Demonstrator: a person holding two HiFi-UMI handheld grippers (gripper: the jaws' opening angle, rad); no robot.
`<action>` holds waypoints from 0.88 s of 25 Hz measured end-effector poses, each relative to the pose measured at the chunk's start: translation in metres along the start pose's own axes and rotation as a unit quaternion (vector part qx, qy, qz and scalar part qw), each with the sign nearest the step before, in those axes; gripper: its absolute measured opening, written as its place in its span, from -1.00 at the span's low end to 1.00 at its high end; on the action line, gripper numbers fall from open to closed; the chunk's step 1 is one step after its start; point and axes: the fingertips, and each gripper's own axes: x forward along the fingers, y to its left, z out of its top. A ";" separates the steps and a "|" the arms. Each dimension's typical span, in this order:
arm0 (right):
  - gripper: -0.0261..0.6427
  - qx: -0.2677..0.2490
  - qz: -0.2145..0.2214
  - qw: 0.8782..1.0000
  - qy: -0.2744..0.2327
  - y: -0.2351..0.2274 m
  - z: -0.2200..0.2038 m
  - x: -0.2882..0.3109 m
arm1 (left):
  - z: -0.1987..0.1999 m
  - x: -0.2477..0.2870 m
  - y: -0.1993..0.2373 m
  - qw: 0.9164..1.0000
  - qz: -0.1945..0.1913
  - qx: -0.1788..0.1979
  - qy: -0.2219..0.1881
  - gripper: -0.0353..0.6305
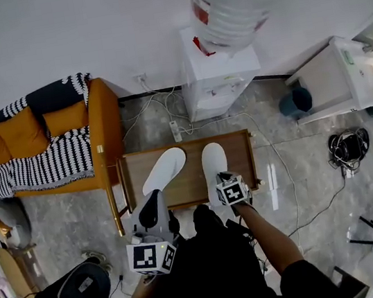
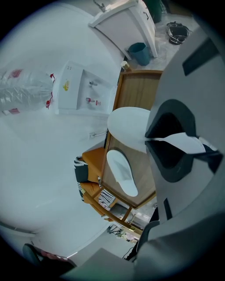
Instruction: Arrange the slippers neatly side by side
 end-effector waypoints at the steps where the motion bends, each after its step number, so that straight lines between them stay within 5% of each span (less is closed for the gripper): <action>1: -0.84 -0.004 0.000 1.000 0.002 -0.003 -0.002 0.002 | 0.000 0.000 -0.002 1.000 0.002 0.000 -0.001 -0.86; 22: -0.84 -0.042 0.000 0.999 0.018 -0.035 -0.001 0.039 | -0.010 0.009 -0.006 1.000 0.027 0.005 0.006 -0.86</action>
